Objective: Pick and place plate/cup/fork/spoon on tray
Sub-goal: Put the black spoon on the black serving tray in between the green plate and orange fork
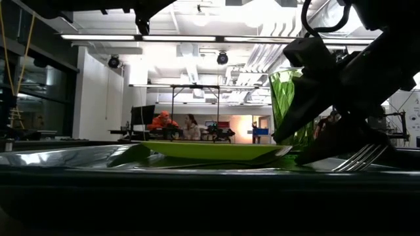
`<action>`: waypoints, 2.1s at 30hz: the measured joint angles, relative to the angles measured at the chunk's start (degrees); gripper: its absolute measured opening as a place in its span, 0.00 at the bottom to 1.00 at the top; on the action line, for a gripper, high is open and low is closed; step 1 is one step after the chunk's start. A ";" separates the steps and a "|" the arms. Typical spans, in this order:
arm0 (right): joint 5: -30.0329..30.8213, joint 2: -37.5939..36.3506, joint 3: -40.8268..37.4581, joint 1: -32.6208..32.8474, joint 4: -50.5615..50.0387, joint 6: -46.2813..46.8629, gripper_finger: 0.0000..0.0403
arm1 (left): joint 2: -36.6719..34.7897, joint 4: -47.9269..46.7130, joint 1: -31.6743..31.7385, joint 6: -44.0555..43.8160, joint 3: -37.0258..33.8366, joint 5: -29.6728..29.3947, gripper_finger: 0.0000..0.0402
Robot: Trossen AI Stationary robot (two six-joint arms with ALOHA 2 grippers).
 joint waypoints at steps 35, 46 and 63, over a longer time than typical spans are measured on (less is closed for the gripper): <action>-2.98 -0.22 0.00 0.16 2.90 -3.04 0.00 | 0.00 0.01 0.07 0.18 0.00 -0.17 0.40; -1.03 -0.22 -0.02 4.28 2.81 4.74 0.00 | 0.00 0.01 0.07 0.18 0.00 -0.17 0.40; 8.83 -0.57 -0.02 11.22 -6.60 22.09 0.00 | 0.01 0.10 0.07 0.20 0.00 -0.17 0.40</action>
